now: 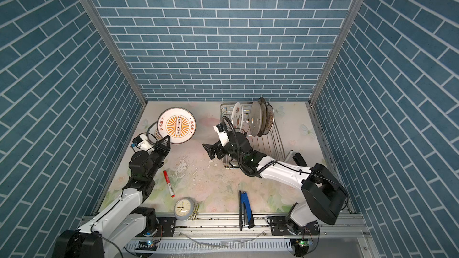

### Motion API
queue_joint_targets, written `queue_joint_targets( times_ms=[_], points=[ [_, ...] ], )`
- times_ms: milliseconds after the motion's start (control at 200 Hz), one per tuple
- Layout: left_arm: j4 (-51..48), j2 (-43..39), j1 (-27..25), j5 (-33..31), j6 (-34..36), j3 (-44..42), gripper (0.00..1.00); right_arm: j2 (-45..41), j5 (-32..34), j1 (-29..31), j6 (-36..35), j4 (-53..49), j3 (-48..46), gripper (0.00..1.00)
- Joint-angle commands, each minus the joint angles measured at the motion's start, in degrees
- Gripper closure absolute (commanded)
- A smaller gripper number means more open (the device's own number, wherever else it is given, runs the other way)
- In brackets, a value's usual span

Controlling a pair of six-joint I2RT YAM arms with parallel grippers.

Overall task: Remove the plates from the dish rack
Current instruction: 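Lower the plate onto the orange-sunburst stack with the left gripper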

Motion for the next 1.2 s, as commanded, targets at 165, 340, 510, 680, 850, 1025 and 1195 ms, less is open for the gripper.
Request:
queue_joint_targets(
  times_ms=[165,340,510,680,850,1025,1195],
  points=[
    [4.1,4.2,6.3,1.6,-3.8,-0.5,1.00,10.6,0.0,2.0,-5.9,2.4,9.1,0.01],
    [2.5,7.5,9.5,1.1,-5.9,1.1,1.00,17.2,3.8,2.8,-8.0,1.2,15.0,0.01],
    [6.4,13.6,13.7,2.5,-9.7,1.4,1.00,21.2,2.8,2.8,-8.2,2.5,18.2,0.02],
    [4.2,17.0,14.8,0.0,-11.2,3.1,1.00,24.8,0.6,2.8,-7.2,3.0,21.6,0.03],
    [-1.7,18.9,15.2,-1.7,-11.5,6.4,1.00,28.4,-2.6,2.8,-5.4,3.5,24.8,0.03],
    [-4.1,20.2,15.5,-2.5,-12.8,8.0,1.00,31.6,-4.5,2.8,-5.0,-0.2,29.4,0.01],
    [-5.9,22.5,15.7,-2.0,-13.3,9.8,1.00,32.5,-3.2,2.8,-5.5,0.5,29.8,0.01]
  ],
)
